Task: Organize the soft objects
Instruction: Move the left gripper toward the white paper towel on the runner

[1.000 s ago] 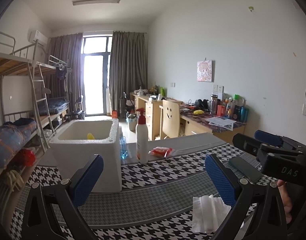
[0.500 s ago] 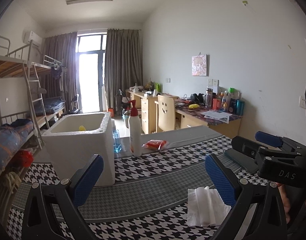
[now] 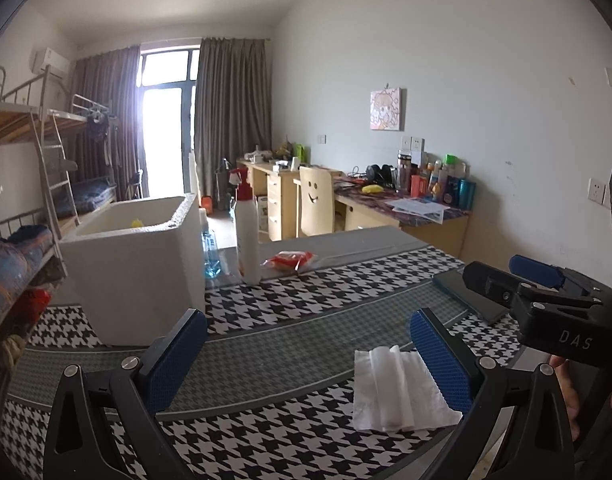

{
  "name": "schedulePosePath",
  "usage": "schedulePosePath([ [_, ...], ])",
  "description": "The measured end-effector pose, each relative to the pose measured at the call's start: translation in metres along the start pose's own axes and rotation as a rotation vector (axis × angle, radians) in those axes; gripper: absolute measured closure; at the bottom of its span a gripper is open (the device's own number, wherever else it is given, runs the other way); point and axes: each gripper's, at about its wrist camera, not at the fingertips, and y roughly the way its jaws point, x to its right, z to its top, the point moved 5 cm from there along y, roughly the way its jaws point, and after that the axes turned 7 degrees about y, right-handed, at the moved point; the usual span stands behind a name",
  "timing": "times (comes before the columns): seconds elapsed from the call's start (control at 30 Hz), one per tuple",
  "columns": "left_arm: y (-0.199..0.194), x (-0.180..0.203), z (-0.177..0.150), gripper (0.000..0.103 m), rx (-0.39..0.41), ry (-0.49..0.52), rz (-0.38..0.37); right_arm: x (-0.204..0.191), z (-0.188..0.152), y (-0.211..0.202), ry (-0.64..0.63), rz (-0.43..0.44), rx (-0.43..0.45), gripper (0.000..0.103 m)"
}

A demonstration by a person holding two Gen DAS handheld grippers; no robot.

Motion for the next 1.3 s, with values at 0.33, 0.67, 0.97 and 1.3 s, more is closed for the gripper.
schedulePosePath([
  [0.33,0.011,0.015,-0.017,0.001,-0.061,0.012,-0.019,0.006,-0.013,-0.005,-0.006,-0.023,-0.021,0.011],
  [0.67,0.021,0.028,-0.031,0.001,-0.114,0.033,-0.06,0.019,-0.028,-0.001,0.016,-0.054,-0.063,0.011],
  [0.97,0.031,0.038,-0.04,0.001,-0.16,0.034,-0.097,0.03,-0.04,0.002,0.026,-0.078,-0.101,0.011],
  [1.3,0.045,0.045,-0.051,0.008,-0.213,0.027,-0.133,0.043,-0.057,0.011,0.044,-0.1,-0.162,0.011],
])
